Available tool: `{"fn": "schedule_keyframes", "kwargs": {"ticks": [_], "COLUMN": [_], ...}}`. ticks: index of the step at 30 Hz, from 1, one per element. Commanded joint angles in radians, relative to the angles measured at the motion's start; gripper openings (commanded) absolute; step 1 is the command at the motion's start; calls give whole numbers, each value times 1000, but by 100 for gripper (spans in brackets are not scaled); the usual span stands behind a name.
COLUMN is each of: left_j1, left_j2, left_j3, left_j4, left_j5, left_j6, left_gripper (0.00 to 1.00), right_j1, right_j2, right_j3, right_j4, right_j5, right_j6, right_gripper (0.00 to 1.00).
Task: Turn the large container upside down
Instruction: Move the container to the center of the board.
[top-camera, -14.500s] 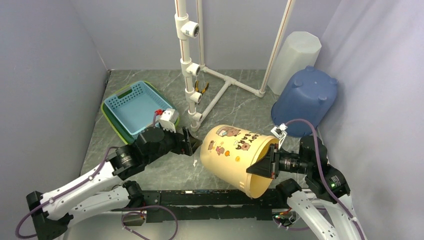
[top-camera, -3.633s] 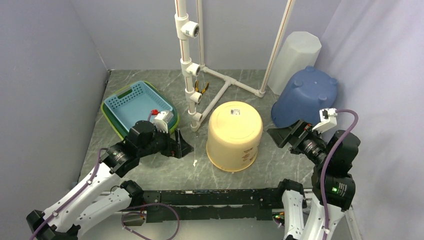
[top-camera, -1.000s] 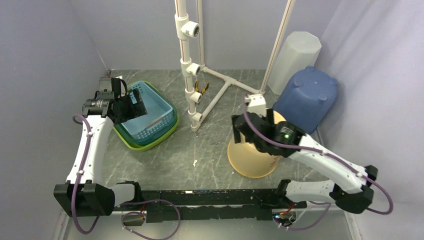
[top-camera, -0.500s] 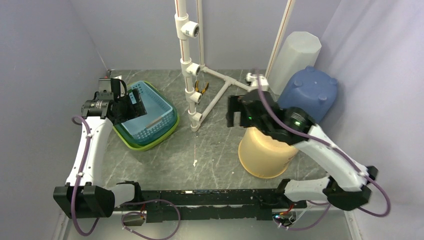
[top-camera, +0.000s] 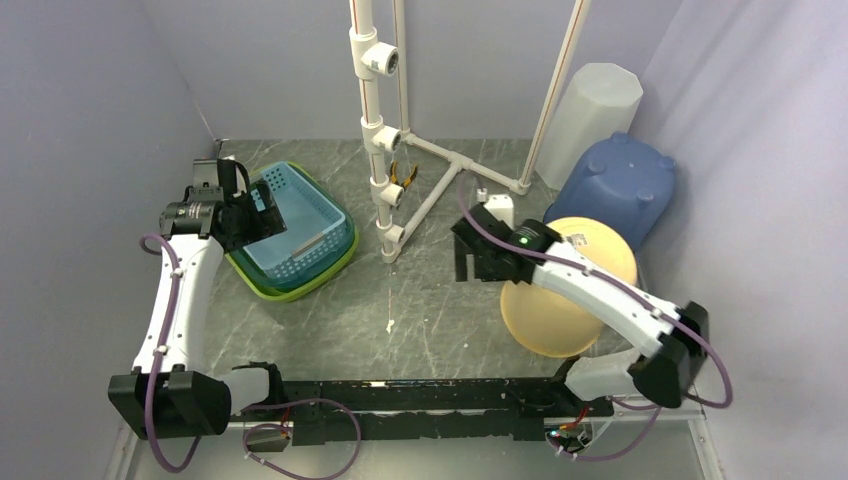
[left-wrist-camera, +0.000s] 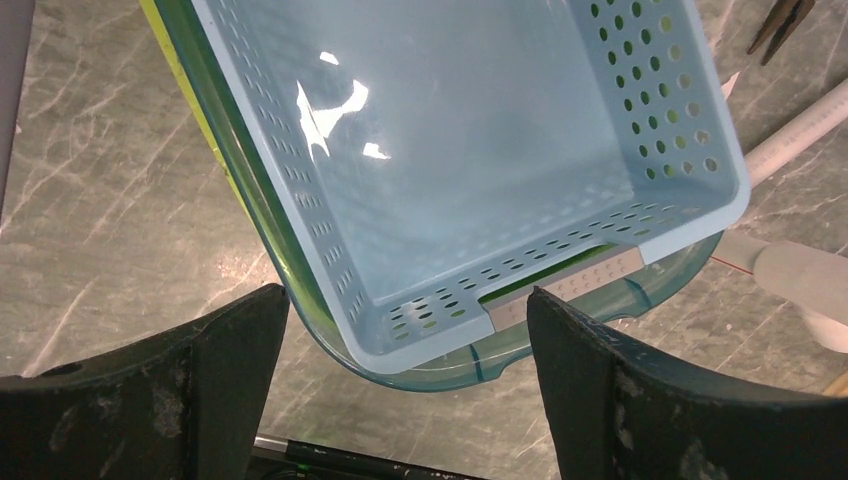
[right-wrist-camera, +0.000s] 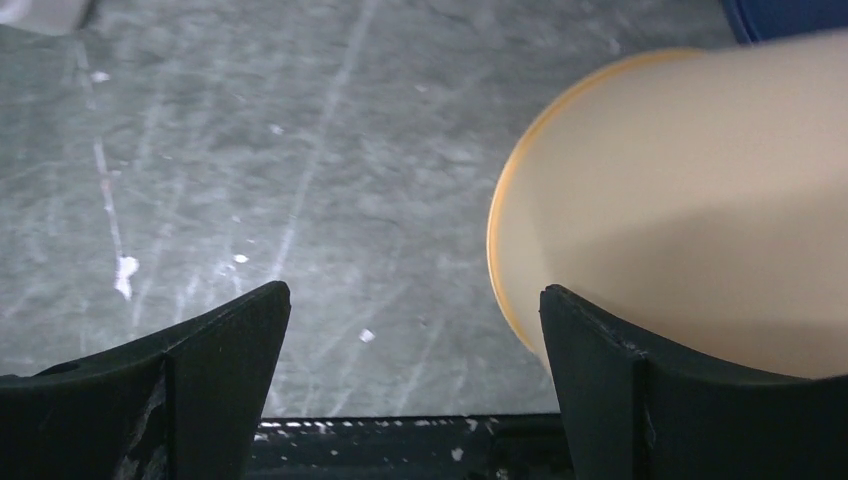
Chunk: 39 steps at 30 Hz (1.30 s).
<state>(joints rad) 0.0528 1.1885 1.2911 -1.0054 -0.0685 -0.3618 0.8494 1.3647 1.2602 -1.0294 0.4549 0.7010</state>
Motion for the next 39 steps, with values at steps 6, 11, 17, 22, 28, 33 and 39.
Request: {"fn": "schedule_keyframes", "kwargs": {"ticks": [6, 11, 17, 22, 28, 33, 39], "left_j1": [15, 16, 22, 41, 54, 93, 175], "left_j2": [-2, -1, -5, -18, -33, -30, 20], "left_j3": [-42, -45, -50, -56, -42, -84, -86], "left_j4": [47, 47, 45, 56, 51, 74, 58], "left_j5": [42, 37, 10, 30, -28, 2, 42], "left_j6": [-7, -6, -9, -42, -69, -86, -115], "left_gripper": [95, 95, 95, 95, 95, 95, 95], "right_j1": [-135, -248, -257, -251, -245, -283, -365], "right_j2": [-307, -338, -304, -301, -202, -176, -265], "right_j3": [-121, -134, -39, -42, -76, -125, -189], "right_j4": [-160, -190, -179, 28, 38, -53, -15], "right_j5": [61, 69, 80, -157, -141, -2, -52], "right_j6": [155, 139, 138, 19, -3, 21, -21], "right_gripper": [100, 100, 100, 99, 100, 100, 100]}}
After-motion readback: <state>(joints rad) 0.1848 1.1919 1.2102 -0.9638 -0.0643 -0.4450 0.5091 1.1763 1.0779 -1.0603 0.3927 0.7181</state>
